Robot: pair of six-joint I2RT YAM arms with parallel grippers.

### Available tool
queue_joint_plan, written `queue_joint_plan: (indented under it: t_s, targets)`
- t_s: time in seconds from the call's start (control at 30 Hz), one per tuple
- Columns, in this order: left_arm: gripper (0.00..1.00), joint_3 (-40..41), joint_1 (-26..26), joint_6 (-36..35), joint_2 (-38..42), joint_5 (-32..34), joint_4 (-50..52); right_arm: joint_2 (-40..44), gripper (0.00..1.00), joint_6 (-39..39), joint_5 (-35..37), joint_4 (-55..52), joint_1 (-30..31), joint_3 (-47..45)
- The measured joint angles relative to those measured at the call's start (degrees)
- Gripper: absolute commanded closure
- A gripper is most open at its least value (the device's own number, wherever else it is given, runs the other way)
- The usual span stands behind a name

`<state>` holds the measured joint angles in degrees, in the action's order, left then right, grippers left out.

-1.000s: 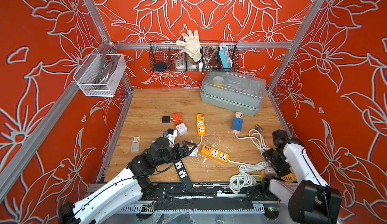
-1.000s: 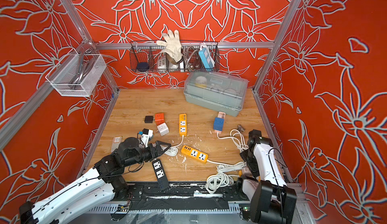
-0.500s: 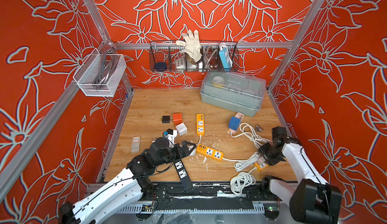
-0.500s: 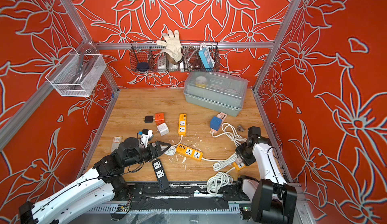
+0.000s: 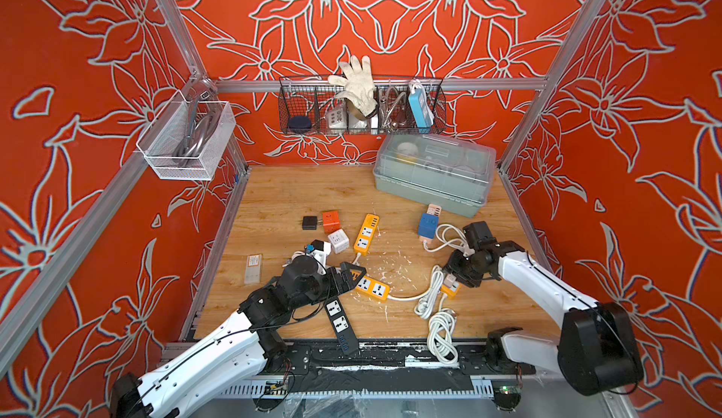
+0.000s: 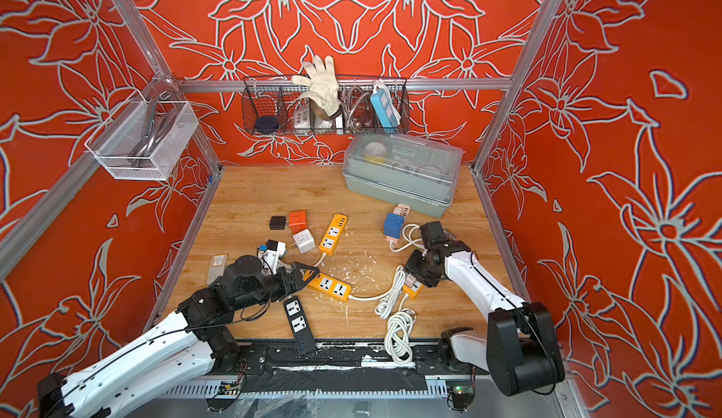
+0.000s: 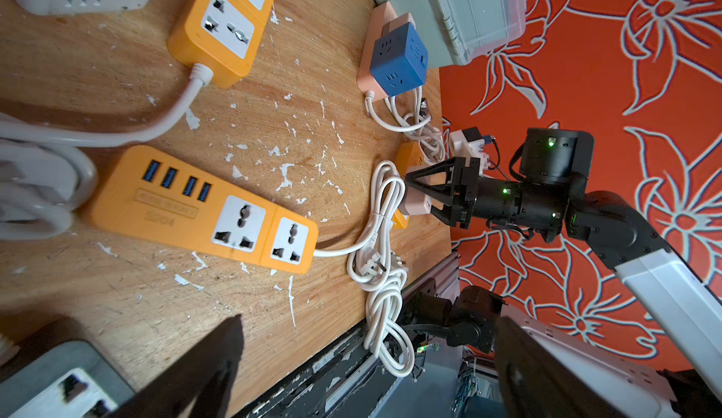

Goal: Pull the plug off the socket
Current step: Move the socket to the center of the board, then remove the plug from the socket.

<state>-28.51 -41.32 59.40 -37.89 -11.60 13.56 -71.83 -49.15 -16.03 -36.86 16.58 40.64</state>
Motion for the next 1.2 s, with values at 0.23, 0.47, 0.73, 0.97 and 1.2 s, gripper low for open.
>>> queue_joint_plan:
  t_s: [0.23,0.47,0.73,0.97,1.2]
  targets:
    - [0.02,-0.02,0.00,0.02,-0.52,0.48,-0.94,-5.81,0.42,-1.88,0.20,0.87,12.68,4.55]
    - [0.02,0.00,0.00,0.04,-3.19,0.42,-2.47,-9.53,0.27,6.73,4.72,-6.08,17.62,11.10]
    - [0.01,-0.02,0.00,0.04,-5.42,0.33,-4.72,3.93,0.29,23.21,16.26,-13.14,17.59,14.38]
    - [0.02,-0.92,0.00,0.04,-11.19,-1.55,-8.35,24.48,0.01,23.65,15.72,-5.77,17.11,3.26]
    - [0.02,-2.60,0.00,0.04,-15.58,-4.24,-10.78,20.65,0.42,8.72,5.14,2.80,16.04,-4.02]
